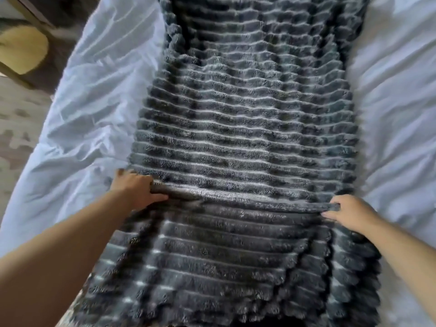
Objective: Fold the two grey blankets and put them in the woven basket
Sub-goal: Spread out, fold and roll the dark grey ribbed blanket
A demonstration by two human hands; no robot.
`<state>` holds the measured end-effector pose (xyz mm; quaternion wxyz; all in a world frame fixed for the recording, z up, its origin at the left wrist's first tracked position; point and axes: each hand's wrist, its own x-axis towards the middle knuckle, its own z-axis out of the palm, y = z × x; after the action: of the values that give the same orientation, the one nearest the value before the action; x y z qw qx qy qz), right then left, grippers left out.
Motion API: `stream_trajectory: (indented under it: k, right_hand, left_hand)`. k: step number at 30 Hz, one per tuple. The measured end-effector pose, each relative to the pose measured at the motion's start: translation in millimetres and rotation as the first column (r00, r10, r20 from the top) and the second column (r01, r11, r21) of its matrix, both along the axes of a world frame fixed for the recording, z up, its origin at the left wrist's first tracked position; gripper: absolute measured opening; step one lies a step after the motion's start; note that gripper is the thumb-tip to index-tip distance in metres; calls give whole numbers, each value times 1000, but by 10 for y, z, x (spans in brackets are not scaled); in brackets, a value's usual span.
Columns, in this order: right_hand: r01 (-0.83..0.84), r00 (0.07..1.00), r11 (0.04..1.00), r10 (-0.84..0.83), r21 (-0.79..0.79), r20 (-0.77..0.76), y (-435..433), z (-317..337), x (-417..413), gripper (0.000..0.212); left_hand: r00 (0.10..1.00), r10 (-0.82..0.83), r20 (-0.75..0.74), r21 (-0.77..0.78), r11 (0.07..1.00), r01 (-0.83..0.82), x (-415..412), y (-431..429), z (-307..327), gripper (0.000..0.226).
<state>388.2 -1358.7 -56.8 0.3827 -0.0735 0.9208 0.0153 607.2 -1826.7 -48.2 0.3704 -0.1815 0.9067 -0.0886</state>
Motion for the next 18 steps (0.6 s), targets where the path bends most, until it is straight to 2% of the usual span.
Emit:
stream_trajectory:
  k: [1, 3, 5, 6, 7, 8, 9, 10, 11, 13, 15, 17, 18]
  right_hand:
    - [-23, 1000, 1000, 23, 21, 7, -4, -35, 45, 59]
    - [-5, 991, 999, -1, 46, 132, 30, -90, 144, 73]
    - [-6, 957, 993, -29, 120, 290, 98, -49, 207, 88]
    - [-23, 965, 987, -20, 161, 261, 158, -14, 253, 83]
    - [-40, 992, 981, 17, 190, 123, 219, 15, 291, 70]
    - [-17, 993, 978, 41, 209, -112, 281, 50, 351, 56]
    - [45, 942, 980, 24, 196, -335, 327, 98, 438, 47]
    - [116, 880, 984, -39, 134, -473, 336, 154, 549, 44]
    - [167, 847, 984, -115, 55, -519, 327, 214, 680, 45]
    - [283, 849, 956, -289, -81, -442, 320, 316, 1024, 44]
    - [441, 804, 873, -487, -207, -342, 356, 395, 1455, 35]
    - [582, 719, 767, -641, -269, -270, 473, 410, 1911, 13]
    - [646, 678, 717, -697, -263, -233, 552, 399, 2128, 13]
  left_hand:
    - [995, 3, 98, 5, 1000, -3, 10, -38, -7, 68]
    - [972, -21, 235, 110, 994, -5, 83, -123, -46, 67]
    - [968, -66, 244, 178, 984, 22, 172, -169, -36, 47]
    - [983, -58, 172, 158, 987, 30, 220, -169, -33, 37]
    - [998, -17, 61, 105, 994, 11, 255, -156, -52, 30]
    - [998, 35, -57, 40, 999, -32, 283, -114, -76, 30]
    - [984, 84, -160, -2, 996, -85, 303, -37, -78, 38]
    - [961, 132, -243, -3, 991, -137, 322, 62, -56, 48]
    - [931, 188, -312, 36, 982, -186, 361, 175, -37, 57]
    - [879, 266, -396, 120, 964, -238, 529, 462, 74, 61]
    - [808, 371, -458, 212, 928, -306, 798, 728, 207, 57]
    - [698, 562, -444, 313, 827, -467, 1149, 919, 319, 53]
    - [615, 663, -427, 356, 748, -560, 1350, 982, 343, 51]
